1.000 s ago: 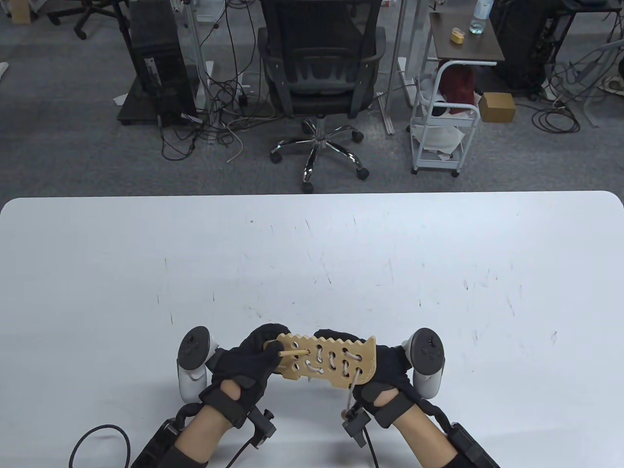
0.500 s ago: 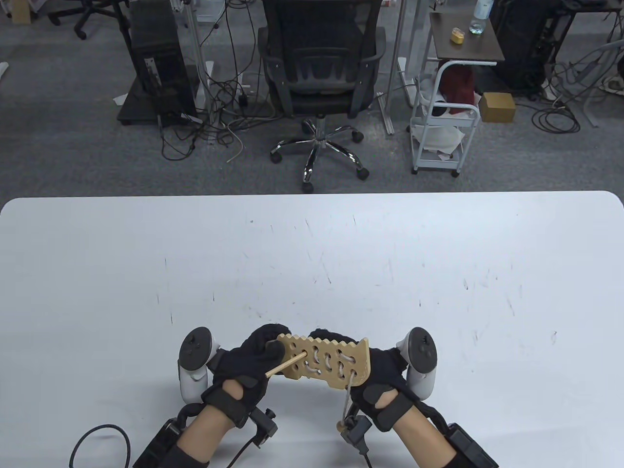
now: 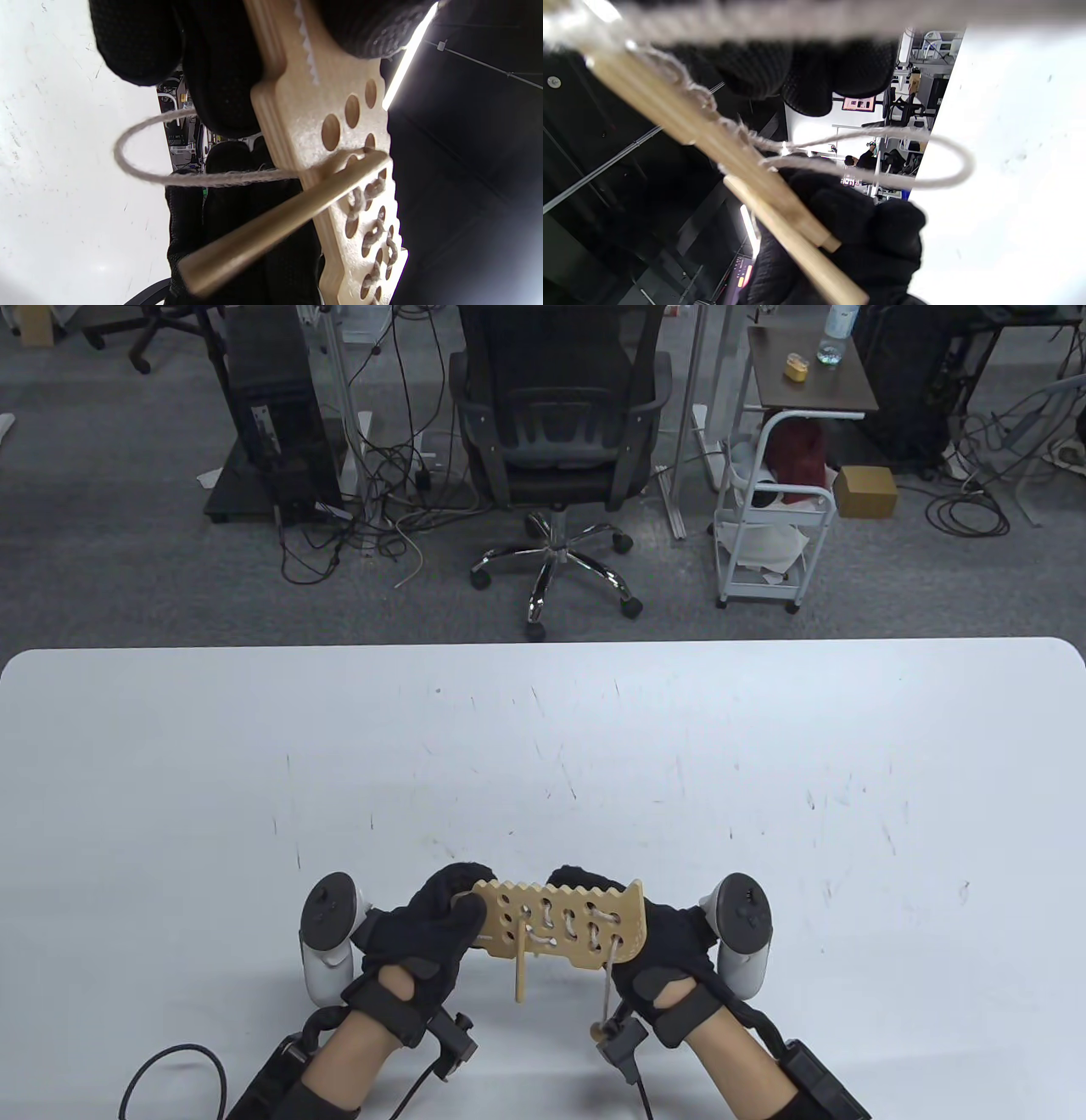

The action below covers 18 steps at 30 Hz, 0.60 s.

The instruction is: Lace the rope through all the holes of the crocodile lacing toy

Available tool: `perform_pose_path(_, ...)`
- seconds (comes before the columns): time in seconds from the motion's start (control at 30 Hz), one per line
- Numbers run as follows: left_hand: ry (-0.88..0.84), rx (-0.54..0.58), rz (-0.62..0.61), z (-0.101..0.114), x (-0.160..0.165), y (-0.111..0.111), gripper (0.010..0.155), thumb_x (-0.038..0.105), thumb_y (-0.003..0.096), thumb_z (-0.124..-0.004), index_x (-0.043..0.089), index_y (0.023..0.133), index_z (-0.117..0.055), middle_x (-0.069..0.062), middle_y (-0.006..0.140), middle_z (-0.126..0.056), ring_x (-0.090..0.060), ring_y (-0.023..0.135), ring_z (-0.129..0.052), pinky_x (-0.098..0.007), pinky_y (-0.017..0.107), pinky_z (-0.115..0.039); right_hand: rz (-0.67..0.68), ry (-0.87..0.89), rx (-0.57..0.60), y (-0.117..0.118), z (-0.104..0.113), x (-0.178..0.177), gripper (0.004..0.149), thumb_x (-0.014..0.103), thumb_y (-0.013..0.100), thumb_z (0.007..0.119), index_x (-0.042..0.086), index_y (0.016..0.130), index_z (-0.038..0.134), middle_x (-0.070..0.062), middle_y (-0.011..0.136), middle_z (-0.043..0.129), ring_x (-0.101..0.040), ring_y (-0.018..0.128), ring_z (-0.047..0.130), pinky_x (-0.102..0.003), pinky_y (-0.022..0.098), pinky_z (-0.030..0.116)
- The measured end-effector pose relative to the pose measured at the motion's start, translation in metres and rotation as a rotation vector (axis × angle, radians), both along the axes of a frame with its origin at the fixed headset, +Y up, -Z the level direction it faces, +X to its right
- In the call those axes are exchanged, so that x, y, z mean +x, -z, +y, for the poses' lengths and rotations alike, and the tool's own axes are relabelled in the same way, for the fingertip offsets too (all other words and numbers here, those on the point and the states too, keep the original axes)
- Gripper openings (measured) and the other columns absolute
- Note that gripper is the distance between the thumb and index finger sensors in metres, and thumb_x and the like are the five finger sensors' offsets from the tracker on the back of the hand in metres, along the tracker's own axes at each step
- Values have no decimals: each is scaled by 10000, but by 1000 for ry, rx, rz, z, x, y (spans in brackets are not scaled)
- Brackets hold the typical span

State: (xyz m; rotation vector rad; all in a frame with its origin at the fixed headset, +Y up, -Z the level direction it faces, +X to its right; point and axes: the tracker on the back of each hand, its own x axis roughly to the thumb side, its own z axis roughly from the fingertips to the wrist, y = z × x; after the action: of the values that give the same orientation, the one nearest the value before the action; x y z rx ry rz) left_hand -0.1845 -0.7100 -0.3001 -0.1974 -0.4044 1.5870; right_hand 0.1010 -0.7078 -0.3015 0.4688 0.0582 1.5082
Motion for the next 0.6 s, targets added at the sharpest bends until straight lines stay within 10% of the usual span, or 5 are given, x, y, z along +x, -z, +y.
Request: perform_pose_path(0.6,-20,-42,169,-2,-33,12,533,476,424,-761,282,913,-676,62,773,-894,-168,548,-1031,-423,552,-810,-186,-94,11,10,-1,25,449,316,449,889,166,869,833,-94,805,933,-368,739,853,-640,633,537)
